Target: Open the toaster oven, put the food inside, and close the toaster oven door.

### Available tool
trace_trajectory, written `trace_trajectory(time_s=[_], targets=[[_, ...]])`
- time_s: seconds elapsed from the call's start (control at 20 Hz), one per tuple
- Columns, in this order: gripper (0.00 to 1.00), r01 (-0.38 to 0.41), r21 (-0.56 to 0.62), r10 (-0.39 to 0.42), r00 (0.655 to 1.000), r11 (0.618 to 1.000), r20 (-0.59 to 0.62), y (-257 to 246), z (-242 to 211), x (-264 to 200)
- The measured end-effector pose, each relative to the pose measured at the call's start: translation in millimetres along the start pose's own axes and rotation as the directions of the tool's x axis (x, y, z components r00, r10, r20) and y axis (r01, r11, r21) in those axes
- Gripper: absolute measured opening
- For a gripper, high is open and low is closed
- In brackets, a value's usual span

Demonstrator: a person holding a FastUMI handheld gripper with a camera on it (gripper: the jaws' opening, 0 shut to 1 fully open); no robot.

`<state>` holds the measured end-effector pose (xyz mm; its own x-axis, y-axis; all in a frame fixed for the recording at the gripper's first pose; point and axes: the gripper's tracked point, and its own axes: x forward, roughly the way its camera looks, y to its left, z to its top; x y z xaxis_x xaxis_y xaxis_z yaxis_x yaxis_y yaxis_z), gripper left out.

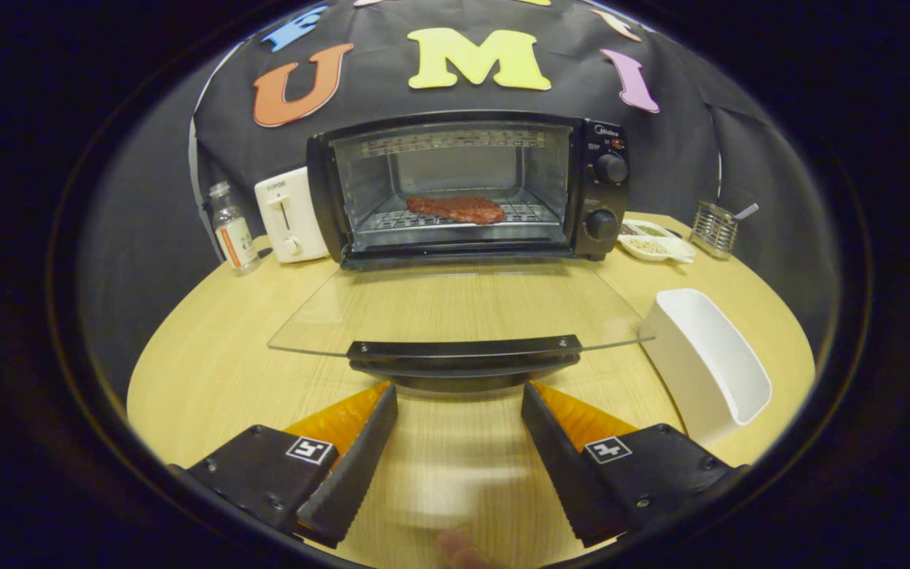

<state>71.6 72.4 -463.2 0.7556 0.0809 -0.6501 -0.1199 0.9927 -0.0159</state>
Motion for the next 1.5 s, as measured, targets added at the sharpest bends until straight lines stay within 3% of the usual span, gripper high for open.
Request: trace_trajectory(time_s=[0.45, 0.95, 1.5], targets=[[1.00, 0.015, 0.017, -0.015, 1.000, 1.000, -0.023, 1.6, 2.0, 0.8], [1.00, 0.026, 0.023, -0.027, 0.998, 0.999, 0.053, 7.1, 36.6, -18.7], [1.00, 0.035, -0.018, -0.029, 0.959, 0.999, 0.282, 13.0, 142.2, -26.4]])
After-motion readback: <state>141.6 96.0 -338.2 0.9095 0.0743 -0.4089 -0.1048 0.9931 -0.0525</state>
